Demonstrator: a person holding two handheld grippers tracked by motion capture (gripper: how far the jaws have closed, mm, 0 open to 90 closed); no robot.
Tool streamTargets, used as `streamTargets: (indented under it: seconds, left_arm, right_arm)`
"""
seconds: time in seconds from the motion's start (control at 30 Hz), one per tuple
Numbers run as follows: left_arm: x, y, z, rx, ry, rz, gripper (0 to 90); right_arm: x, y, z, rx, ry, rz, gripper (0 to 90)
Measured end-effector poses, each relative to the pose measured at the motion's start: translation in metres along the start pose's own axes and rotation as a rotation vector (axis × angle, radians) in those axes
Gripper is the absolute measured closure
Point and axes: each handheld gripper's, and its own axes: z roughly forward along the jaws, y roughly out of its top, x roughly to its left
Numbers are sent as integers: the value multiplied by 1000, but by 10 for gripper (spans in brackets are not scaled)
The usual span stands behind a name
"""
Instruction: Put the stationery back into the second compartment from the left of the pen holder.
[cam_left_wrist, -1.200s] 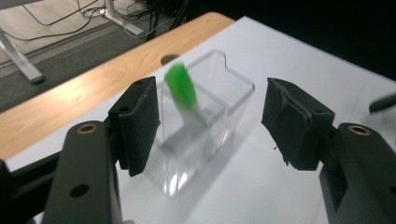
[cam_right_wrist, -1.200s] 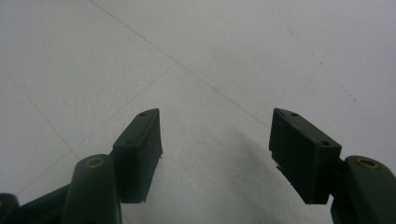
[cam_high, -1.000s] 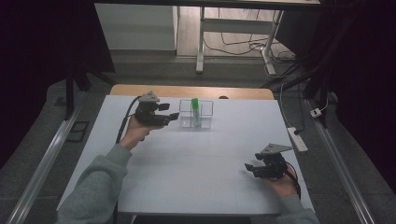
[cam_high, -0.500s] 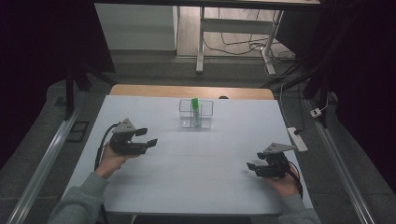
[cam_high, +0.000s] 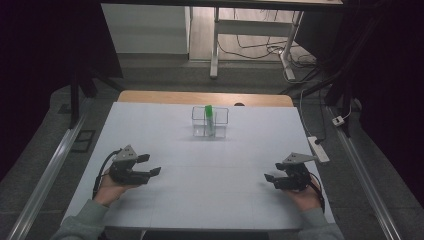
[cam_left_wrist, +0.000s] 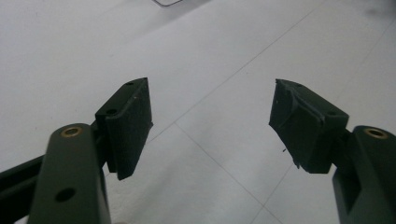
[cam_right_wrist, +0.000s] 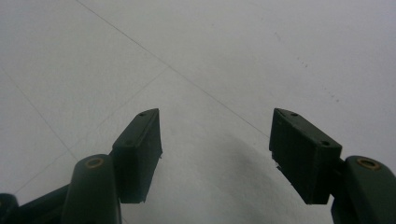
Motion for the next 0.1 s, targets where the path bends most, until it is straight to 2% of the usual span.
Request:
streamTargets:
  seconds: [0.1]
  left_arm:
    - [0,-1,0,0,2,-2,284]
  right_arm:
    - [1,1,0,-6,5,-3,336]
